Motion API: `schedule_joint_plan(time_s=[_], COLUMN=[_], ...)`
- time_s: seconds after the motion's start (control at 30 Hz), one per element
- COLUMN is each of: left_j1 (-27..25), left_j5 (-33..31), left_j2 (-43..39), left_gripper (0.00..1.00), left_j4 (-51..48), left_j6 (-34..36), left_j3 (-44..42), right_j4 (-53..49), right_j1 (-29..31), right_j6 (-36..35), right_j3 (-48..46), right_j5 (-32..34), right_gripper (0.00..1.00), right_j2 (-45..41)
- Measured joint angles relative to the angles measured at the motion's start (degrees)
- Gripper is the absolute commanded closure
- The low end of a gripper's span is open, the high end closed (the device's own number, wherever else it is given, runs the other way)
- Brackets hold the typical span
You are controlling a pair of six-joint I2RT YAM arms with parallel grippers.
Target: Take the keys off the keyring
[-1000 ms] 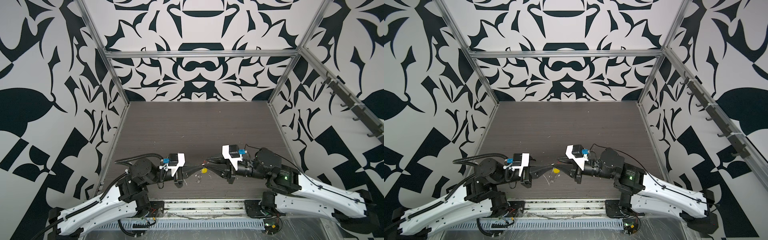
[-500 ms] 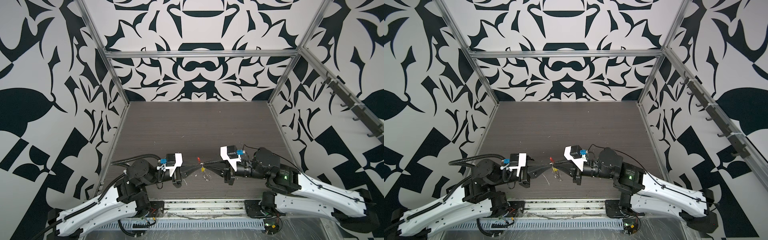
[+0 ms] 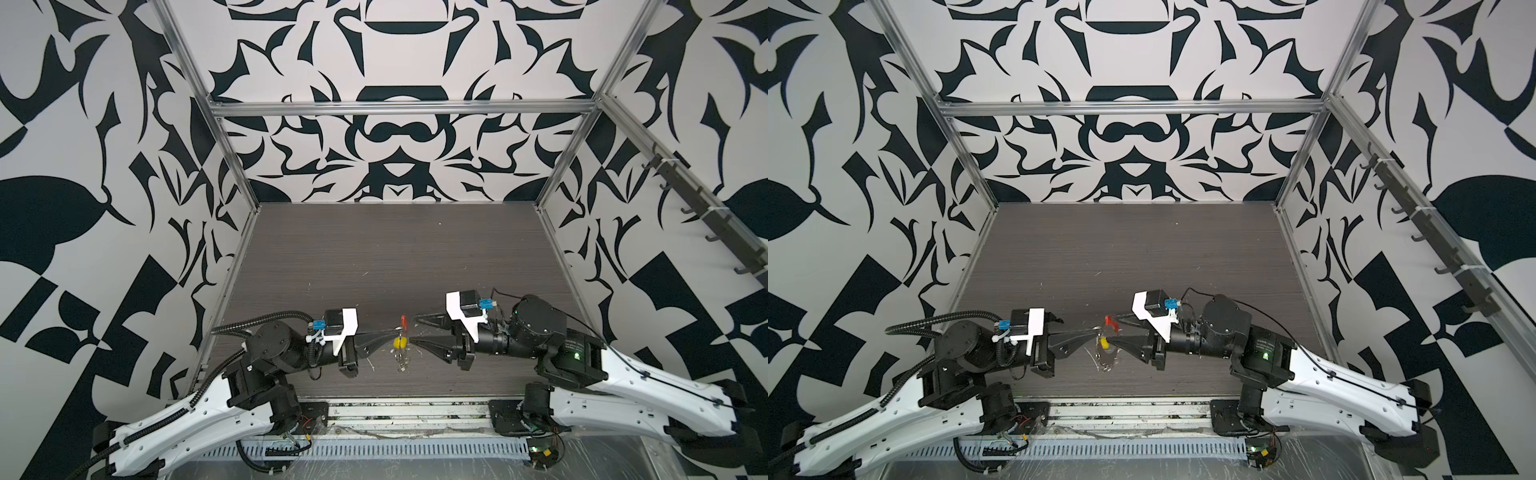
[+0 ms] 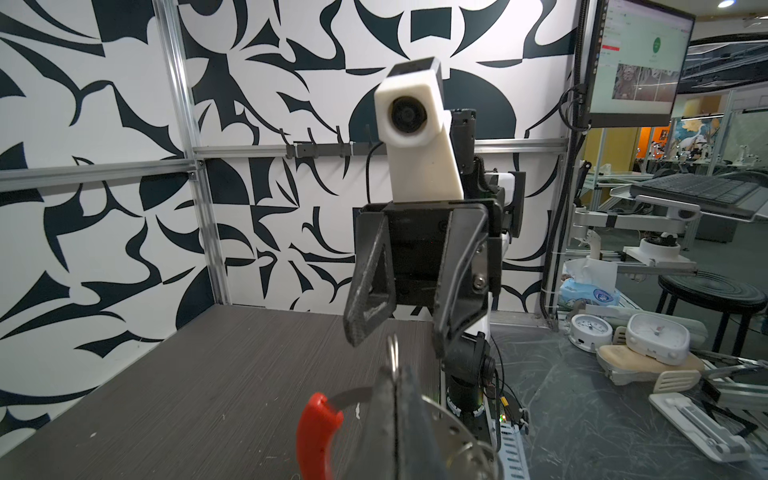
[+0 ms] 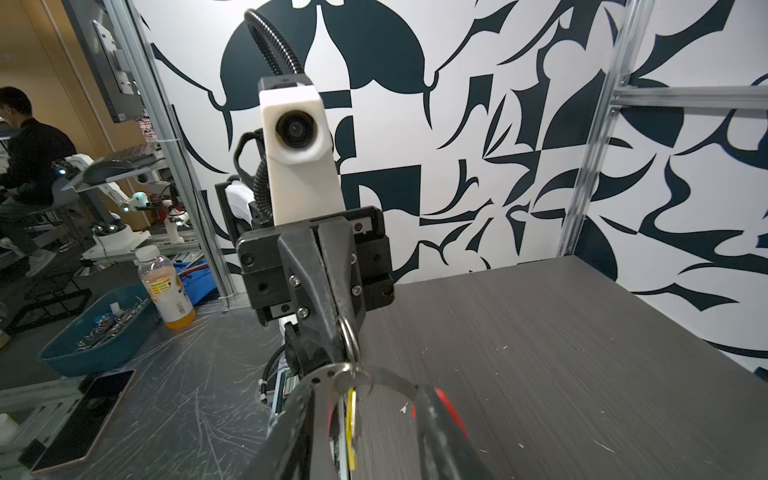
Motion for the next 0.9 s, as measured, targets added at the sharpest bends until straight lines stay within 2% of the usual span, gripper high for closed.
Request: schedule_joint_plan(time_s=[0.3, 0.67, 0.77, 0.9], left_j1=[0.0, 0.0, 0.0, 0.0], left_j5=[0.9, 1.7, 1.7, 1.7], left_j2=[-0.4, 0.7, 1.0, 1.2], left_gripper=[1.00, 1.00, 1.00, 1.00], left_j4=[1.5, 2.3, 2.3, 2.3], left_j6=[-0.2, -0.6, -0.7, -0.9], left_j3=[-0.3, -0.3, -0.3, -0.3], right_j4=[0.5, 3.0, 3.5, 3.9], right_j1=[0.1, 0.3, 0.3, 0.3], right_j6=[1.1, 1.3, 1.2, 1.2], right_j3=[-2.6, -3.5, -3.5, -3.5], right_j5=[-3.1, -3.1, -3.0, -3.0], right_gripper=[0.53, 0.52, 0.57, 0.70], right_j2=[1.4, 3.6, 3.8, 3.7])
